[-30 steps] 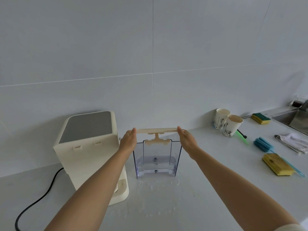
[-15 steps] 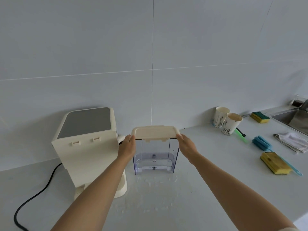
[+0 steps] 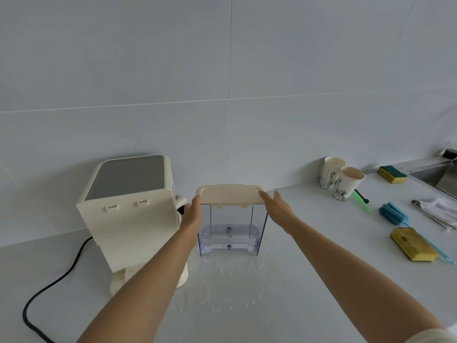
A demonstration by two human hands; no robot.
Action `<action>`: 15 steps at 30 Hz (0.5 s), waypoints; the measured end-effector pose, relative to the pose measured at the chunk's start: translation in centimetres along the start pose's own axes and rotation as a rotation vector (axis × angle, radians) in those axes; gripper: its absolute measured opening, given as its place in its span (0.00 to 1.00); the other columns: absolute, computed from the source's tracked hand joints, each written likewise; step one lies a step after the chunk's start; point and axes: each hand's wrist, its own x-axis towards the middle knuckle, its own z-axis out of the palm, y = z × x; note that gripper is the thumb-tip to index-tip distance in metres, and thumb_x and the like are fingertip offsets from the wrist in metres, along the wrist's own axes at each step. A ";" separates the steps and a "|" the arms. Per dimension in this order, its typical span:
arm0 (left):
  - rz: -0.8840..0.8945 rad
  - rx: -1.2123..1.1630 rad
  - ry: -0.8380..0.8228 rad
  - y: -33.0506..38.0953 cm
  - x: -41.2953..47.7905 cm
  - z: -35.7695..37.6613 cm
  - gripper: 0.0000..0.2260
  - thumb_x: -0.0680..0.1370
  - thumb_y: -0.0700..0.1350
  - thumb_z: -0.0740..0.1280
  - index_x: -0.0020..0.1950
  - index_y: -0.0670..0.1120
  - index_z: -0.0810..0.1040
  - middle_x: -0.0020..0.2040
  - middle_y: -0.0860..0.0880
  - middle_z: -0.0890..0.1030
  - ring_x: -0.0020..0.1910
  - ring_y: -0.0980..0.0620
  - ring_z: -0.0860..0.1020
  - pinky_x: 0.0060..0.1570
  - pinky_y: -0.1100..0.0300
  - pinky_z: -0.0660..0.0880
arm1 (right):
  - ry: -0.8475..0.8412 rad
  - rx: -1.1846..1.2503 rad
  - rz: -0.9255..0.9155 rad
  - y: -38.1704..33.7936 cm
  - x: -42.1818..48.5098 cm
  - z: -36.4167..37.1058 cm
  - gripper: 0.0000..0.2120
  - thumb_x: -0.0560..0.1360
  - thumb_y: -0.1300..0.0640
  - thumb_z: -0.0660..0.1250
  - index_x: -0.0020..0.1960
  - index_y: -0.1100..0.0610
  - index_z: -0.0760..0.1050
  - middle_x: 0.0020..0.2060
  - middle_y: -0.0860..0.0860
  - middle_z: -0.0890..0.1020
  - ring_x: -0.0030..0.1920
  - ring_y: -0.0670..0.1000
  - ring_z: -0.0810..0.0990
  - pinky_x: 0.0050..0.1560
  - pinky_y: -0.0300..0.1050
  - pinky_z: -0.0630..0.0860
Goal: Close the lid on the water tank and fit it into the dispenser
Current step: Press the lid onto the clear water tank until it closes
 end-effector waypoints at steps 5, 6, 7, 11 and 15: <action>-0.135 -0.141 -0.058 -0.1 -0.8 0.8 0.36 0.73 0.60 0.61 0.75 0.51 0.50 0.77 0.48 0.57 0.73 0.43 0.60 0.72 0.42 0.58 | -0.040 0.073 -0.039 -2.2 1.5 -0.2 0.35 0.77 0.43 0.54 0.76 0.59 0.44 0.76 0.59 0.56 0.75 0.59 0.57 0.71 0.53 0.58; -0.169 -0.157 -0.062 0.0 -0.9 0.9 0.37 0.72 0.62 0.61 0.75 0.51 0.50 0.77 0.48 0.55 0.74 0.42 0.58 0.72 0.41 0.56 | -0.056 0.075 -0.051 -2.4 1.8 -0.1 0.35 0.77 0.44 0.55 0.76 0.58 0.45 0.76 0.58 0.55 0.75 0.59 0.56 0.71 0.53 0.57; -0.207 -0.168 -0.065 0.1 -0.8 0.9 0.38 0.72 0.64 0.61 0.76 0.52 0.49 0.78 0.49 0.53 0.75 0.42 0.55 0.73 0.40 0.53 | -0.067 0.069 -0.066 -2.6 2.1 0.1 0.35 0.77 0.44 0.56 0.76 0.58 0.45 0.76 0.57 0.56 0.75 0.58 0.56 0.71 0.52 0.57; -0.288 -0.236 -0.090 0.4 -0.5 1.2 0.44 0.69 0.68 0.62 0.76 0.51 0.47 0.78 0.48 0.49 0.76 0.41 0.50 0.74 0.40 0.49 | -0.094 0.040 -0.098 -2.5 3.2 0.5 0.34 0.76 0.45 0.58 0.76 0.56 0.50 0.76 0.56 0.58 0.75 0.56 0.58 0.71 0.50 0.57; -0.291 -0.237 -0.055 0.6 -0.2 1.6 0.44 0.67 0.64 0.67 0.75 0.52 0.48 0.77 0.47 0.53 0.75 0.40 0.54 0.72 0.37 0.51 | -0.104 0.069 -0.087 -2.2 3.9 0.4 0.32 0.76 0.47 0.60 0.75 0.56 0.54 0.74 0.56 0.61 0.73 0.56 0.61 0.70 0.48 0.60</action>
